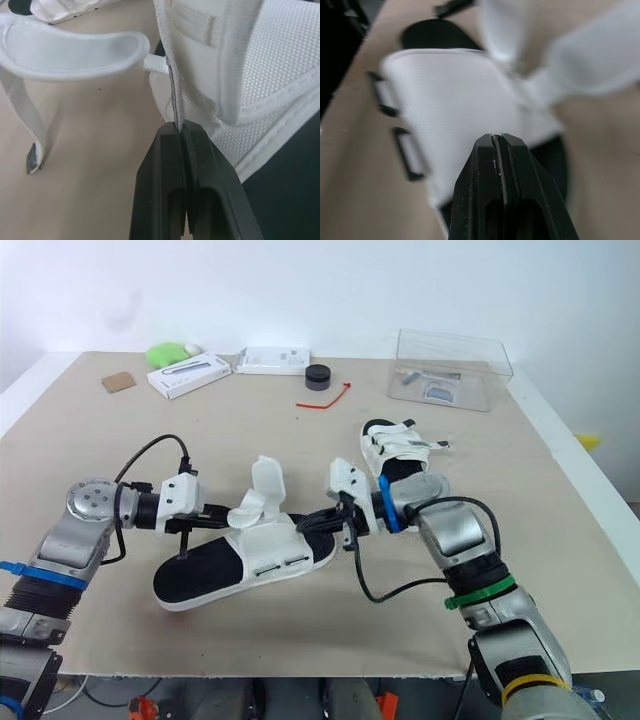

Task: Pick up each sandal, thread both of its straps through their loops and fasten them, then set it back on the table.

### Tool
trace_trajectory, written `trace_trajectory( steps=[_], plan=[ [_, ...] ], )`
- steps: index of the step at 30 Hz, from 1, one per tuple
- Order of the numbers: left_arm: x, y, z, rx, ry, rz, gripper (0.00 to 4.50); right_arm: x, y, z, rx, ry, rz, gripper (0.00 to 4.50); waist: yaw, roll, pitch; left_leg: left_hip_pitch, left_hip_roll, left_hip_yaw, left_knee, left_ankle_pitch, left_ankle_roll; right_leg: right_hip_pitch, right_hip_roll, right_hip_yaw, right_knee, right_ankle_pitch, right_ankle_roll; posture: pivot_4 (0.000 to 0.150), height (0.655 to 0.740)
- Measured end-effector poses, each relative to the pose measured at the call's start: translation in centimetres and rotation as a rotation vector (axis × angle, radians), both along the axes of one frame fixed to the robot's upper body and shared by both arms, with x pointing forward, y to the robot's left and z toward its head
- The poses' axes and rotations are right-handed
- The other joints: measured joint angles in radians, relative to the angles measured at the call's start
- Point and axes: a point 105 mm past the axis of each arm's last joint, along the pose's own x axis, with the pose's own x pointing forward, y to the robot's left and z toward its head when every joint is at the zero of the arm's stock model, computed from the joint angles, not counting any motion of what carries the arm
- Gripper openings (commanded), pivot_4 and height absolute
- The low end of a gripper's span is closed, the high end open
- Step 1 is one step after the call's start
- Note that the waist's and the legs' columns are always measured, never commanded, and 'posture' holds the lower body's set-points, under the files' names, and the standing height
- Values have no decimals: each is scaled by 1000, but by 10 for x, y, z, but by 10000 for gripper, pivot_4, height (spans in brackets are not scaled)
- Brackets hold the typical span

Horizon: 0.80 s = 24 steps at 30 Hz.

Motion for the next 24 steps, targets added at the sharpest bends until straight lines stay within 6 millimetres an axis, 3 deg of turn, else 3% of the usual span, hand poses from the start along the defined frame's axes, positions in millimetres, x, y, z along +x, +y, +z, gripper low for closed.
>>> trace_trajectory(
  steps=[4,11,19,24],
  plan=[
    [1,-2,-1,5,-6,5,196,6,8,-14,-15,-6,-37,0,-2,0,0,1,0,2,1,0,0,0,2,1,0,0,0,1500,7400],
    [2,0,-2,15,-8,13,196,20,5,-14,-30,-56,-77,0,-1,0,0,2,0,1,2,3,1,2,3,1,0,1,1,1500,7400],
    [2,0,-1,19,-18,8,196,19,-8,-17,-71,-75,-77,0,0,0,0,1,0,1,2,3,1,2,3,2,1,1,1,1500,7400],
    [2,1,-1,23,-22,12,196,19,-4,-19,-68,-88,-77,0,-2,0,0,2,0,1,2,3,1,2,4,2,1,1,1,1500,7400]
  ],
)
